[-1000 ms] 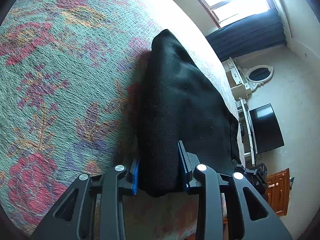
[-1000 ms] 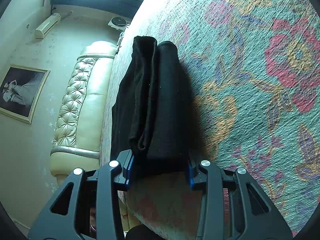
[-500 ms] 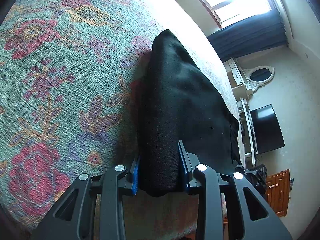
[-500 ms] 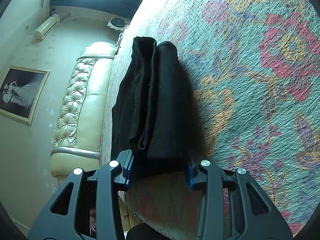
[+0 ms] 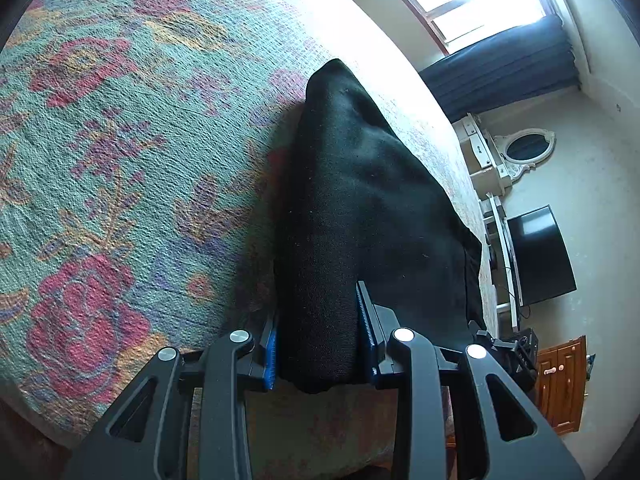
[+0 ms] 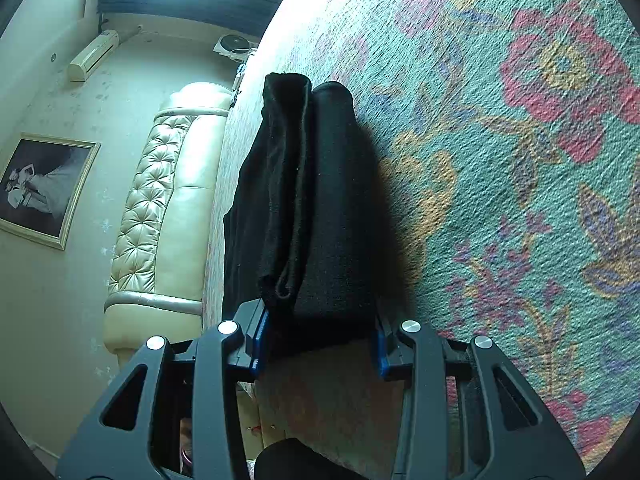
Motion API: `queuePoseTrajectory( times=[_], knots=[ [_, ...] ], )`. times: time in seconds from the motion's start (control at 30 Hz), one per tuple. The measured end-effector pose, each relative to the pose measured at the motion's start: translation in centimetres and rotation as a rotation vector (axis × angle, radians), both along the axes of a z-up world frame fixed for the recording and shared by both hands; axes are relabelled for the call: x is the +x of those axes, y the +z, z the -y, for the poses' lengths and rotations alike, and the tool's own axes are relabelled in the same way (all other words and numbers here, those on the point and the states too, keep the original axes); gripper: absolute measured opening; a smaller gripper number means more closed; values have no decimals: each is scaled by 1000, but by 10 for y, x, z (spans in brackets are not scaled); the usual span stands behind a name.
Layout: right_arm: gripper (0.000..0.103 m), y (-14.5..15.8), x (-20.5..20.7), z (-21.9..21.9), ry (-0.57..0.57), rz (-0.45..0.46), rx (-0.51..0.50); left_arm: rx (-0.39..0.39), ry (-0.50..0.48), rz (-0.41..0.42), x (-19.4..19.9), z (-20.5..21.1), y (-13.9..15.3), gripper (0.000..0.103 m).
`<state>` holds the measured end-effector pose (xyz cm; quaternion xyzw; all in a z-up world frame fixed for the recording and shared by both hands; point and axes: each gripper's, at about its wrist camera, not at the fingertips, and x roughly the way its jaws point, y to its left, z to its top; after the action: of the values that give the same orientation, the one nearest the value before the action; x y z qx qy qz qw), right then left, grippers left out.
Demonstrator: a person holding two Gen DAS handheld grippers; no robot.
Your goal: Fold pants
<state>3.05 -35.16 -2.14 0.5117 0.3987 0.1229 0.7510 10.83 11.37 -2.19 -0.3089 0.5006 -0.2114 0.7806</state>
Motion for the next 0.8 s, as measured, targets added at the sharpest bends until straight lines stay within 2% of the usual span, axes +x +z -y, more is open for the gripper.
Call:
queuePoseTrajectory(
  times=[0.8],
  knots=[
    [38, -2, -17, -5, -1, -11, 12, -6, -11, -14, 6, -8, -1, 33]
  ],
)
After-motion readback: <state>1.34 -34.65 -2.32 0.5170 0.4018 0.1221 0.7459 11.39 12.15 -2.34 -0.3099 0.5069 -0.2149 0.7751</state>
